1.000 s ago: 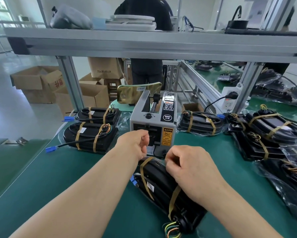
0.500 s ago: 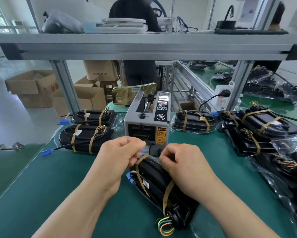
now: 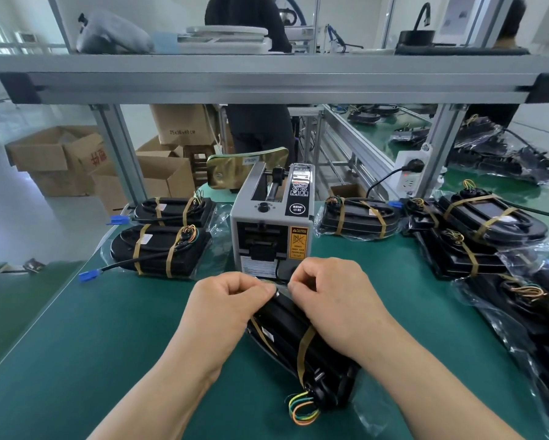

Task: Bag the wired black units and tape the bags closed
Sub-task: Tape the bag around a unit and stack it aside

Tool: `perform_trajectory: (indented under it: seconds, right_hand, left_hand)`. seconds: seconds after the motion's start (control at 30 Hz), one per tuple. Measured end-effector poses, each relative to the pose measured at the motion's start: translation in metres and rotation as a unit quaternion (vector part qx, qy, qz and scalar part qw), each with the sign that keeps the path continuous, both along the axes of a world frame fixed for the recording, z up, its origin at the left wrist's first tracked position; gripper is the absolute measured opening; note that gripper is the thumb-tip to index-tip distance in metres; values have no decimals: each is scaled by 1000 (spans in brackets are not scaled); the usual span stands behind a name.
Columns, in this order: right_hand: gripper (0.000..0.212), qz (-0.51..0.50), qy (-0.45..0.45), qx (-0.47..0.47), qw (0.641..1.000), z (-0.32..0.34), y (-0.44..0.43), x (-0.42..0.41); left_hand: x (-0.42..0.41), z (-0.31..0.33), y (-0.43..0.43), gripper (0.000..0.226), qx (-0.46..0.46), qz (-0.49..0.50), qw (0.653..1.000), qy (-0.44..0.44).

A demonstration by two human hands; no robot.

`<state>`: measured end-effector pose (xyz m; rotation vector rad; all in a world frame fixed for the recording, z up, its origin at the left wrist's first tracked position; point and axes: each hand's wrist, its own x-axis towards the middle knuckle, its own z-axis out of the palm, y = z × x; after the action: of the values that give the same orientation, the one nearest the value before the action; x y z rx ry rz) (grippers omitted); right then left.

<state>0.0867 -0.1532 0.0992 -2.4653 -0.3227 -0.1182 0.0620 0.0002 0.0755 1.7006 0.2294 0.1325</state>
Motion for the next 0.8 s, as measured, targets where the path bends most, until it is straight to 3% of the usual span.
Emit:
perform_trajectory:
  seconds: [0.8]
  right_hand:
    - [15,-2,-22,-15,1000,0,3,-5]
  left_hand:
    - [-2,-10,-7,10,143,72,987,7]
